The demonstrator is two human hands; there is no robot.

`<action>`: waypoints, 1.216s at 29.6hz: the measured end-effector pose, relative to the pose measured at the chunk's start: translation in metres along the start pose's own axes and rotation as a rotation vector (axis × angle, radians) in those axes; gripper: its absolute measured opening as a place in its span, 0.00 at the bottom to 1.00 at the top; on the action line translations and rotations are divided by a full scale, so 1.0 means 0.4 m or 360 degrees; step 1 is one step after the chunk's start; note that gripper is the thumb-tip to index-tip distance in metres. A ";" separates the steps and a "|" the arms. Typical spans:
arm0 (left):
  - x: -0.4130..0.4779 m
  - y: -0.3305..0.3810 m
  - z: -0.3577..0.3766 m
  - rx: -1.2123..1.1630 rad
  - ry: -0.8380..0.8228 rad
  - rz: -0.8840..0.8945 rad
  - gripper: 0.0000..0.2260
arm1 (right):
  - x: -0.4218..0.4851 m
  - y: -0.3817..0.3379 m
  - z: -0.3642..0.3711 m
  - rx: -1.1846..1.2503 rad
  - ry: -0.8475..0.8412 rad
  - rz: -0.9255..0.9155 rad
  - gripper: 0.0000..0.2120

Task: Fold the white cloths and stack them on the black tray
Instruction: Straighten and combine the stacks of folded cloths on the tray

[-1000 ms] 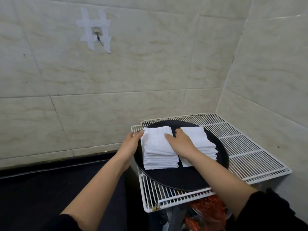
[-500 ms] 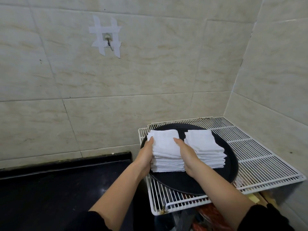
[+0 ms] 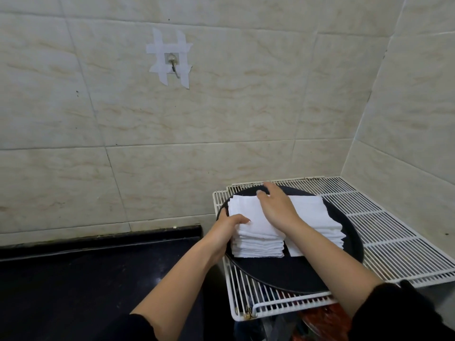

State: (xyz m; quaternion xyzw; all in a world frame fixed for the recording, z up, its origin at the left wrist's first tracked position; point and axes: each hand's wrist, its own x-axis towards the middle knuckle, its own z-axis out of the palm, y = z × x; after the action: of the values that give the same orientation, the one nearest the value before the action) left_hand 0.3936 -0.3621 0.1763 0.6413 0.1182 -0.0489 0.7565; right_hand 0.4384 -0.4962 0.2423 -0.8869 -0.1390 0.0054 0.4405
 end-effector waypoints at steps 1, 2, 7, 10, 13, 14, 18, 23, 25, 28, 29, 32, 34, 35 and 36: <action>-0.002 -0.002 -0.002 0.0014 -0.0017 -0.0010 0.34 | 0.008 -0.002 0.005 -0.0117 -0.0060 -0.0076 0.19; 0.001 -0.007 -0.003 0.0029 -0.0027 -0.0013 0.35 | 0.017 0.000 0.011 -0.0232 -0.0135 -0.0115 0.17; -0.014 -0.012 -0.012 0.0131 -0.0068 -0.0028 0.32 | 0.065 0.010 0.039 -0.0653 -0.0383 -0.0097 0.23; -0.024 -0.012 -0.009 0.0200 -0.0073 0.0003 0.29 | 0.088 0.030 0.044 -0.0656 -0.0470 -0.0054 0.25; -0.031 -0.009 -0.013 0.0247 -0.0110 0.0030 0.28 | 0.100 0.040 0.044 -0.0672 -0.0579 0.0001 0.25; -0.030 -0.007 -0.017 0.0240 -0.0106 0.0033 0.27 | 0.103 0.035 0.042 -0.0677 -0.0601 0.0015 0.25; -0.026 -0.004 -0.019 0.0171 -0.0080 0.0002 0.25 | 0.117 0.016 0.018 -0.0632 -0.0615 0.0035 0.25; -0.022 -0.007 -0.011 0.0045 -0.0038 -0.0057 0.16 | 0.137 0.015 0.022 -0.0533 -0.0693 0.0059 0.24; -0.024 -0.004 -0.008 0.0091 -0.0024 -0.0066 0.14 | 0.134 0.022 0.031 -0.0619 -0.0804 0.0086 0.22; -0.019 0.004 -0.009 0.0082 0.0005 -0.0077 0.16 | 0.125 0.005 0.007 -0.0478 -0.0699 0.0044 0.23; -0.015 0.008 -0.009 0.0049 0.0032 -0.0077 0.17 | 0.118 -0.004 -0.012 -0.0355 -0.0518 -0.0024 0.22; 0.001 0.021 -0.005 -0.0023 0.0085 -0.0046 0.23 | 0.051 0.000 -0.030 0.0073 -0.0195 -0.0060 0.18; 0.023 0.011 0.018 -0.0014 0.0170 -0.0087 0.26 | -0.020 0.049 -0.006 0.0119 -0.0252 0.0105 0.25; 0.028 0.005 0.023 0.0006 0.0236 -0.0105 0.28 | -0.047 0.068 0.008 0.0114 -0.0306 0.0184 0.27; 0.027 0.006 0.030 0.0028 0.0281 -0.0115 0.31 | -0.056 0.084 0.013 0.0110 -0.0295 0.0193 0.27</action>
State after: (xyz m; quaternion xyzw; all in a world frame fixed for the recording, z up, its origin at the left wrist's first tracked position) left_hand 0.4061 -0.3725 0.1779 0.6451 0.2070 -0.0205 0.7352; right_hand 0.4244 -0.5172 0.2103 -0.8737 -0.1250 0.1186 0.4549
